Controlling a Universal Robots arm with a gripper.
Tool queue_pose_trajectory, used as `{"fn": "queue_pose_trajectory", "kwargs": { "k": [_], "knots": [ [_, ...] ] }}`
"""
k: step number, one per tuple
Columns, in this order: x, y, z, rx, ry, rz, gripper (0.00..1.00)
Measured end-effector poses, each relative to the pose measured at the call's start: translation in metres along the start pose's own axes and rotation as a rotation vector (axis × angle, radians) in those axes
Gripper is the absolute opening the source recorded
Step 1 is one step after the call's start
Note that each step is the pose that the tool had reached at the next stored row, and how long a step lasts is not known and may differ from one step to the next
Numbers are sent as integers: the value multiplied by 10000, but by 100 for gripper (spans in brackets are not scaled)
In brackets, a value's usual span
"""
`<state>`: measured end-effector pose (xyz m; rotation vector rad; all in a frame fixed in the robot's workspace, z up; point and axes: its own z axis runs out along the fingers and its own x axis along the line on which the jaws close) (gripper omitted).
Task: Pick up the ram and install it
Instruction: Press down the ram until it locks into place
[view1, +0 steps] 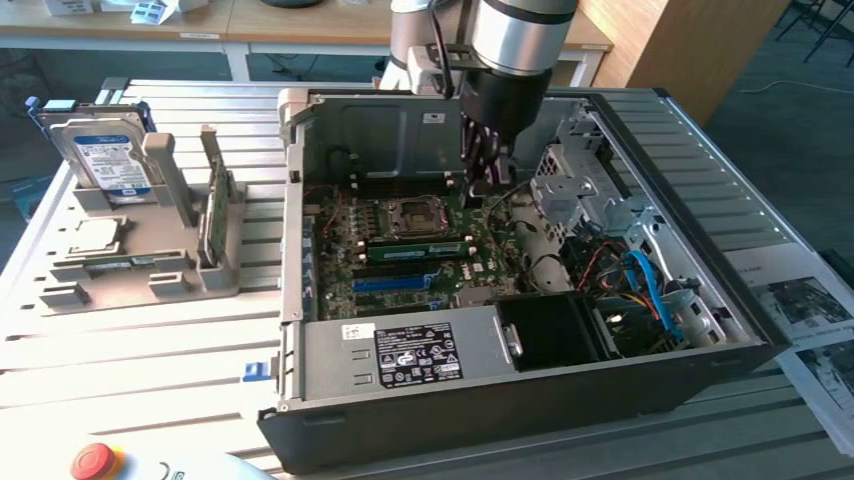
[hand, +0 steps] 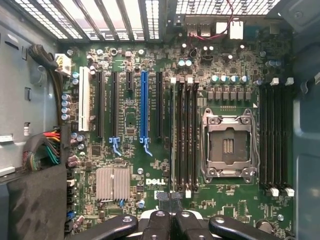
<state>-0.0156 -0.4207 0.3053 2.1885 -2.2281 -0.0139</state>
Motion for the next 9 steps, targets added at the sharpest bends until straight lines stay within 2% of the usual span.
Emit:
{"fn": "queue_pose_trajectory", "kwargs": {
  "k": [9],
  "knots": [
    [6,-2,69,0,0,-1,10]
  ]
}}
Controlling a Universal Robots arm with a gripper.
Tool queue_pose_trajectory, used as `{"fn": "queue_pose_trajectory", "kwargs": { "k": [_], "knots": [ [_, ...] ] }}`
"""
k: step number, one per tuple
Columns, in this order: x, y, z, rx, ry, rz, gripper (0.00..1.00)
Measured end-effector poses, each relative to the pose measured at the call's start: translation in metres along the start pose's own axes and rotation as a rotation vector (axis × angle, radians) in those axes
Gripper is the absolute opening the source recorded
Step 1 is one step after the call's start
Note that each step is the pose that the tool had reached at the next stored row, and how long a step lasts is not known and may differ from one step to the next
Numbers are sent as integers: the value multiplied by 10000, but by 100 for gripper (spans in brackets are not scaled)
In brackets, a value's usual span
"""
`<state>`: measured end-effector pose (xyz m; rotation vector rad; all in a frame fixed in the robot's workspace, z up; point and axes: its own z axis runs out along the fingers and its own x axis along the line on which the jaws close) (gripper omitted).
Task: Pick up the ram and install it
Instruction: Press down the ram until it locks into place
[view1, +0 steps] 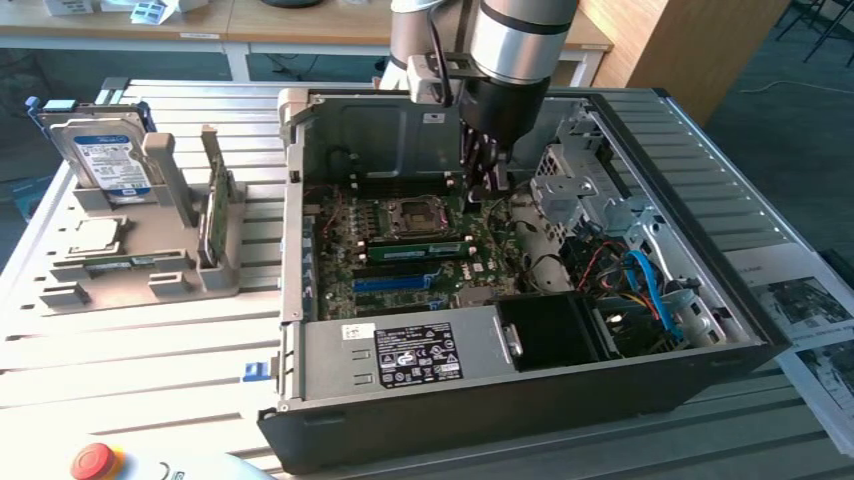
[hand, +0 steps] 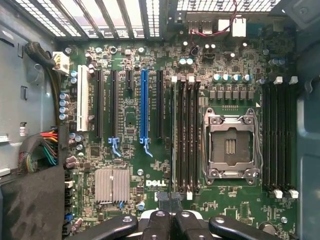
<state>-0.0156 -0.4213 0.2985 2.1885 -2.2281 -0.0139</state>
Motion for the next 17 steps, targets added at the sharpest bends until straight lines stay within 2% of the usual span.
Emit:
{"fn": "queue_pose_trajectory", "kwargs": {
  "k": [5,17],
  "knots": [
    [2,-1,38,0,0,0,10],
    [5,-5,230,-1,-1,1,10]
  ]
}}
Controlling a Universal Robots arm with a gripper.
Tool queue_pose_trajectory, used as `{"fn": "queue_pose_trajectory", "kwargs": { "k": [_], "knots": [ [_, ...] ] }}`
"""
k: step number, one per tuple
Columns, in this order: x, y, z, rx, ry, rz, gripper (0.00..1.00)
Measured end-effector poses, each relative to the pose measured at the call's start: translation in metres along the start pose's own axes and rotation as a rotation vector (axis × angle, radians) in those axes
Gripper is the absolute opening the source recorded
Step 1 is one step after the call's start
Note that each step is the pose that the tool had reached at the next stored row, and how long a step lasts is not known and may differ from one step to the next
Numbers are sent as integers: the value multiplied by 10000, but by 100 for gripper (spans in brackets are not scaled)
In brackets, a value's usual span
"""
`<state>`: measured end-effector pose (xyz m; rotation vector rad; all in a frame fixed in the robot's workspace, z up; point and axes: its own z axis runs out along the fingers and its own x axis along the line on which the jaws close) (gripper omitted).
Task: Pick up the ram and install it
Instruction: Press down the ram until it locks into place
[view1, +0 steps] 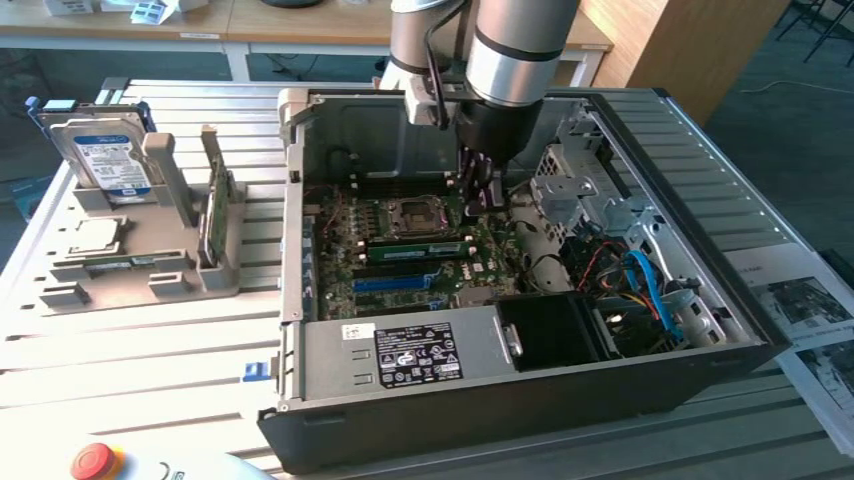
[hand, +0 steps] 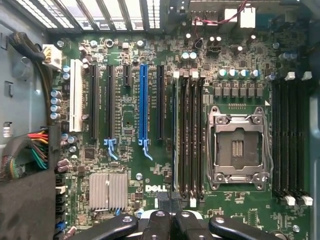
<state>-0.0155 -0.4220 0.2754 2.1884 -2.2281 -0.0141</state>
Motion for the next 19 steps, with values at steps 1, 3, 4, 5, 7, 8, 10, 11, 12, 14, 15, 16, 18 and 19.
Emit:
{"fn": "queue_pose_trajectory", "kwargs": {
  "k": [1,3,4,5,7,8,10,11,12,14,15,16,18,19],
  "knots": [
    [1,0,16,0,1,0,10],
    [1,-1,47,-1,1,-1,10],
    [1,-1,62,-1,0,0,10],
    [2,-2,77,-1,0,0,10],
    [3,-2,107,-1,1,-1,10],
    [3,-2,122,-1,0,0,10],
    [4,-3,148,-1,1,-1,10],
    [5,-3,160,-1,1,0,10],
    [6,-3,172,-1,0,0,10],
    [9,-4,196,-2,1,0,10],
    [10,-4,207,-3,1,0,10],
    [11,-4,219,-3,0,0,10],
    [13,-5,235,-3,0,0,10],
    [13,-5,236,-3,1,0,10]
  ]
}}
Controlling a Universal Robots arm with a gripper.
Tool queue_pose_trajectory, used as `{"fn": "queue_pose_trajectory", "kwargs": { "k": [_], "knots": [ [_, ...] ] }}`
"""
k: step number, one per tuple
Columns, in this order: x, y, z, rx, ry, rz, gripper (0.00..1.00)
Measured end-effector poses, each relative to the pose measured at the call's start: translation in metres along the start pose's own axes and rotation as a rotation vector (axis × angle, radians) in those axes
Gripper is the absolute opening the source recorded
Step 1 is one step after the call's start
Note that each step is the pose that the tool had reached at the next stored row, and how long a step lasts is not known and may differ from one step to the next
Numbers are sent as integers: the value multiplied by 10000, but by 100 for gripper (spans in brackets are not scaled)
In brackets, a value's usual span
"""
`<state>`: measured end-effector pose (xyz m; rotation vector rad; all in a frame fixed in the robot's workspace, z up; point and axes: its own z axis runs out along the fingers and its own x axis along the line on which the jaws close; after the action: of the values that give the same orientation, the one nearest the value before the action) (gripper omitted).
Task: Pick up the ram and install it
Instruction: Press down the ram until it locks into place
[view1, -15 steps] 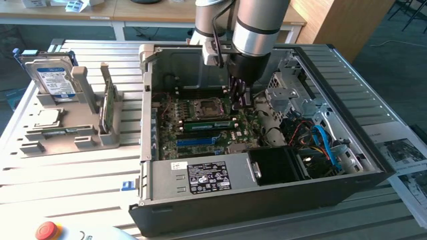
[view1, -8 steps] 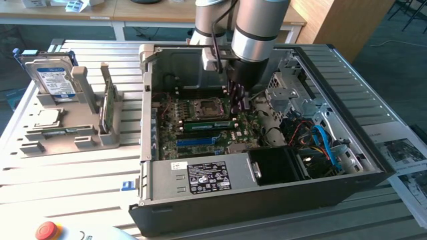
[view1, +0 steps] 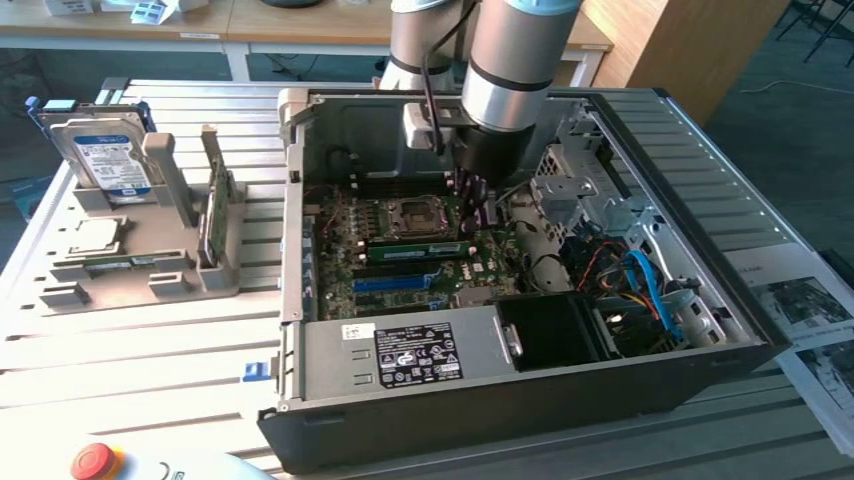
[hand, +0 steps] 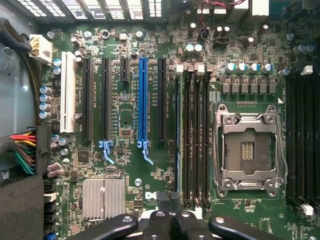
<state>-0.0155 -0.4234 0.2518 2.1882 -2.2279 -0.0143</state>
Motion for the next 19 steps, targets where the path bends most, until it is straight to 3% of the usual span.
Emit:
{"fn": "queue_pose_trajectory", "kwargs": {
  "k": [4,13,19],
  "knots": [
    [0,-1,0,-1,0,0,10],
    [-2,-114,0,0,0,-1,10],
    [-3,-119,17,1,-4,0,10]
  ]
}}
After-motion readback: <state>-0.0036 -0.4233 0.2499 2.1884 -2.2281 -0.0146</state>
